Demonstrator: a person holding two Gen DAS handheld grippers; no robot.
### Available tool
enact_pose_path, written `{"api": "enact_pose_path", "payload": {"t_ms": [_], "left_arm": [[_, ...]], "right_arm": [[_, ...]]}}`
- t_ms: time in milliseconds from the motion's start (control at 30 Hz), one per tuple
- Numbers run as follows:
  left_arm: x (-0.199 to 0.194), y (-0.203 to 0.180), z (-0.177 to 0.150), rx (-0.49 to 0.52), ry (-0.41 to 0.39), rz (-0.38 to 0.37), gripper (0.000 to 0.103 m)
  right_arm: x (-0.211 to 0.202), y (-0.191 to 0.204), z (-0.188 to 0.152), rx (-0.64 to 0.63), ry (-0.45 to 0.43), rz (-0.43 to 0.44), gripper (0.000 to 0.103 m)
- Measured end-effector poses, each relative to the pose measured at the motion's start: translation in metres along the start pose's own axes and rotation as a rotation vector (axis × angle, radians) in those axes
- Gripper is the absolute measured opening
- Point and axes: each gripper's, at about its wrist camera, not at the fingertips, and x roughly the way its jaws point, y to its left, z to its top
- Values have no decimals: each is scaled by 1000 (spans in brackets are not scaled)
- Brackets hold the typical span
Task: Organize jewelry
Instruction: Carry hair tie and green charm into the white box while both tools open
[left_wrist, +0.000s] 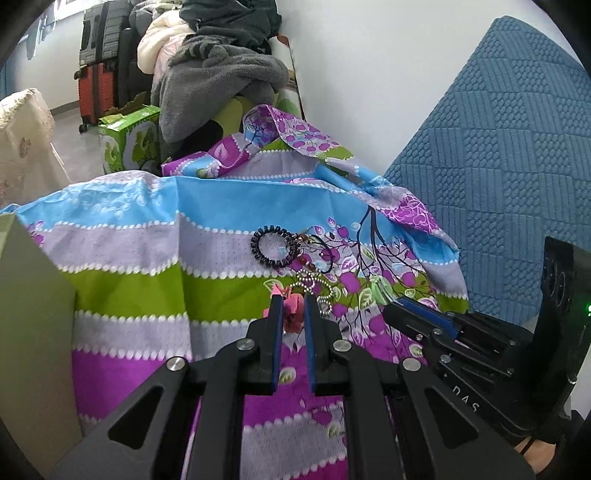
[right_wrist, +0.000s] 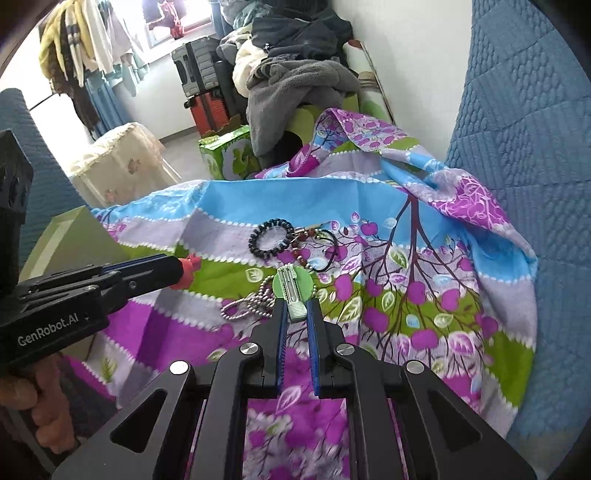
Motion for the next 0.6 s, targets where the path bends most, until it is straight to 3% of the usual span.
{"api": "enact_pose_path", "payload": {"t_ms": [600], "left_arm": [[-86,8,-13,-33,-66,33,10]], "right_arm": [[-66,46,3,23,-53,6,9]]}}
